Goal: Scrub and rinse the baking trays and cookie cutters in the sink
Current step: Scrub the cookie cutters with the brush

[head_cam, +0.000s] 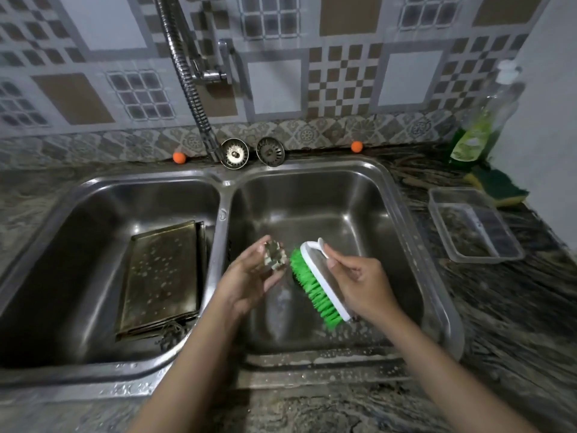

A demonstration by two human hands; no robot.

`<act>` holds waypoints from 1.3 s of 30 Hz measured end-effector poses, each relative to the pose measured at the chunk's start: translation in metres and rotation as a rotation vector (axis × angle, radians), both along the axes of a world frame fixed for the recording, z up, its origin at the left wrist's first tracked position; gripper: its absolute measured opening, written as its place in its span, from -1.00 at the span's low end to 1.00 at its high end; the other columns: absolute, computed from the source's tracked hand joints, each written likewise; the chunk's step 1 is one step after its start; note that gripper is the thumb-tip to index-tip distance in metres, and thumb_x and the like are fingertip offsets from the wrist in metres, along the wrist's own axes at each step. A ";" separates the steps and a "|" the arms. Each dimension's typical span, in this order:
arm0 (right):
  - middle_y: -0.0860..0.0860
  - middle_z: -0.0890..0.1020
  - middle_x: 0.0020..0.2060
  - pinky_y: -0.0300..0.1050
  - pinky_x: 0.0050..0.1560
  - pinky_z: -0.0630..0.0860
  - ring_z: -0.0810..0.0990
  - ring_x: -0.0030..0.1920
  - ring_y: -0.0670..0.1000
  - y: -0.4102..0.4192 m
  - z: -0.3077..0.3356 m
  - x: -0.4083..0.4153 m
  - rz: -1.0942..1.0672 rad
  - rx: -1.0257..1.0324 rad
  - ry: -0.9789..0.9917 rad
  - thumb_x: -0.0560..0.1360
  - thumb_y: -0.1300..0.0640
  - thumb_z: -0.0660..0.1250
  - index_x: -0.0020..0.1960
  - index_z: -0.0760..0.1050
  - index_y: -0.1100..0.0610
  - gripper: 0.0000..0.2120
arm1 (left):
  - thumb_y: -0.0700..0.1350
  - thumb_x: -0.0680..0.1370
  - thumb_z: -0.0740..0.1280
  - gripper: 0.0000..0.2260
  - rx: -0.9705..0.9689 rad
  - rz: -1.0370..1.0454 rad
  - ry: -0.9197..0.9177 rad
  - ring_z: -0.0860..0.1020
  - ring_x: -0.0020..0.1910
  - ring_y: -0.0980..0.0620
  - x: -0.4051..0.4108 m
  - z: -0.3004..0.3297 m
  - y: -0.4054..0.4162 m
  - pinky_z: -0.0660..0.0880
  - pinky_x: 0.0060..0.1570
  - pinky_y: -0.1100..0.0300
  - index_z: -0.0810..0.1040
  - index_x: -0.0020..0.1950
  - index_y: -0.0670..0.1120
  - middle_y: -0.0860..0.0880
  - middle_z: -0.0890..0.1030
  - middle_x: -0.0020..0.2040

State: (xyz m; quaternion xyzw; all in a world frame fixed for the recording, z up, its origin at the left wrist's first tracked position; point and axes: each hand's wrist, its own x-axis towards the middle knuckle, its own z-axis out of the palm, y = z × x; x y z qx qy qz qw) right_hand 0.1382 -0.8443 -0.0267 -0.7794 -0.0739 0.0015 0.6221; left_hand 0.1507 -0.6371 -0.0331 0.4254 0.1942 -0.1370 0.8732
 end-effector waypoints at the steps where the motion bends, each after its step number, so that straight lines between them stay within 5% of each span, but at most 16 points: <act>1: -0.20 0.60 0.00 -0.50 -0.11 0.39 0.48 -0.14 -0.44 -0.002 0.001 0.002 0.001 -0.004 -0.005 0.54 0.24 0.30 0.24 0.48 0.04 -0.71 | -0.01 0.07 0.66 -0.33 -0.008 0.000 -0.038 0.68 -0.12 -0.01 -0.004 0.000 0.017 0.61 -0.24 0.16 0.56 0.14 0.00 -0.05 0.69 0.00; 4: -0.21 0.57 0.01 -0.51 -0.13 0.38 0.46 -0.17 -0.43 -0.003 0.001 0.007 -0.024 -0.005 -0.014 0.54 0.25 0.30 0.24 0.50 0.09 -0.71 | 0.02 0.04 0.67 -0.32 0.127 0.008 -0.126 0.66 -0.01 -0.10 -0.020 0.002 0.070 0.61 -0.12 0.10 0.59 0.12 -0.03 -0.10 0.65 0.11; 9: -0.39 0.57 -0.08 -0.24 0.04 0.46 0.55 -0.05 -0.25 0.013 -0.013 0.012 0.006 -0.108 0.029 0.53 0.13 0.33 0.15 0.53 -0.18 -0.72 | -0.27 0.22 0.53 -0.72 0.557 0.003 -0.096 0.65 -0.23 0.02 -0.053 0.009 0.150 0.62 -0.21 0.19 0.68 -0.11 -0.07 -0.04 0.69 -0.19; 13: -0.14 0.57 0.14 -0.26 0.26 0.40 0.51 0.14 -0.26 0.040 -0.016 0.009 0.074 -0.085 0.071 0.53 0.17 0.32 0.15 0.51 -0.17 -0.71 | -0.44 0.34 0.46 -0.72 0.908 -0.249 -0.053 0.64 -0.21 0.04 -0.065 -0.014 0.183 0.60 -0.18 0.19 0.59 -0.05 -0.14 -0.02 0.68 -0.21; 15: -0.16 0.55 0.15 -0.37 0.27 0.34 0.48 0.14 -0.35 0.051 -0.012 0.008 0.106 -0.090 0.078 0.53 0.20 0.32 0.16 0.50 -0.12 -0.71 | -0.41 0.33 0.49 -0.71 1.031 -0.430 -0.052 0.65 -0.16 0.04 -0.063 -0.031 0.190 0.59 -0.06 0.14 0.59 -0.04 -0.14 -0.09 0.67 -0.12; 19: -0.26 0.54 0.09 -0.50 0.21 0.31 0.45 0.11 -0.44 0.059 -0.009 0.011 0.146 -0.114 0.086 0.53 0.22 0.32 0.10 0.52 -0.19 -0.68 | -0.18 0.32 0.53 -0.73 1.511 -0.775 -0.202 0.56 -0.16 0.21 -0.049 -0.056 0.194 0.42 -0.15 0.44 0.61 -0.02 -0.01 0.09 0.65 -0.08; 21: -0.24 0.53 0.12 -0.47 0.24 0.31 0.45 0.14 -0.41 0.060 -0.008 0.015 0.148 -0.123 0.080 0.52 0.22 0.32 0.07 0.53 -0.22 -0.67 | -0.10 0.34 0.51 -0.75 1.634 -0.924 -0.245 0.55 -0.13 0.17 -0.046 -0.063 0.194 0.43 -0.17 0.35 0.61 -0.02 0.03 0.11 0.65 -0.06; 24: -0.31 0.53 0.11 -0.36 0.29 0.33 0.46 0.22 -0.30 0.053 -0.010 0.020 0.152 -0.136 0.100 0.53 0.19 0.32 0.09 0.54 -0.23 -0.68 | -0.10 0.36 0.50 -0.74 1.633 -0.965 -0.255 0.55 -0.11 0.19 -0.045 -0.071 0.197 0.41 -0.19 0.40 0.61 0.03 0.03 0.11 0.65 -0.04; 26: -0.32 0.53 0.11 -0.31 0.26 0.38 0.48 0.21 -0.28 0.046 -0.008 0.023 0.121 -0.151 0.105 0.53 0.14 0.33 0.10 0.55 -0.23 -0.72 | -0.12 0.38 0.50 -0.77 1.604 -0.852 -0.243 0.51 -0.21 0.34 -0.045 -0.069 0.200 0.32 -0.23 0.54 0.61 0.00 0.04 0.14 0.64 -0.07; 28: -0.23 0.53 0.14 -0.36 0.20 0.41 0.49 0.15 -0.33 0.039 -0.002 0.024 0.068 -0.153 0.098 0.52 0.13 0.34 0.14 0.53 -0.18 -0.73 | -0.13 0.41 0.49 -0.80 1.563 -0.643 -0.218 0.53 -0.25 0.39 -0.044 -0.061 0.200 0.40 -0.19 0.44 0.57 -0.08 0.12 0.17 0.63 -0.13; 30: -0.15 0.55 0.13 -0.47 0.13 0.40 0.47 0.08 -0.40 0.029 0.004 0.026 0.012 -0.107 0.077 0.52 0.18 0.33 0.19 0.52 -0.04 -0.73 | -0.14 0.43 0.48 -0.81 1.457 -0.398 -0.209 0.59 -0.20 0.29 -0.039 -0.044 0.194 0.52 -0.11 0.25 0.57 -0.08 0.12 0.14 0.65 -0.13; 34: -0.04 0.58 0.15 -0.44 0.08 0.45 0.52 0.02 -0.37 0.003 0.010 0.038 -0.120 -0.094 0.048 0.53 0.19 0.33 0.22 0.51 0.04 -0.72 | -0.16 0.48 0.43 -0.85 1.173 -0.072 -0.320 0.62 -0.25 0.07 -0.008 -0.002 0.149 0.56 -0.18 0.24 0.58 0.01 0.02 0.00 0.65 -0.14; 39: -0.05 0.61 0.11 -0.15 0.16 0.50 0.57 0.00 -0.26 -0.033 0.023 0.050 -0.269 -0.114 -0.018 0.52 0.14 0.34 0.14 0.54 -0.16 -0.74 | -0.03 0.42 0.47 -0.76 1.118 -0.327 -0.492 0.61 -0.17 -0.01 0.034 -0.008 0.029 0.54 -0.11 0.13 0.55 0.03 -0.05 -0.08 0.64 -0.08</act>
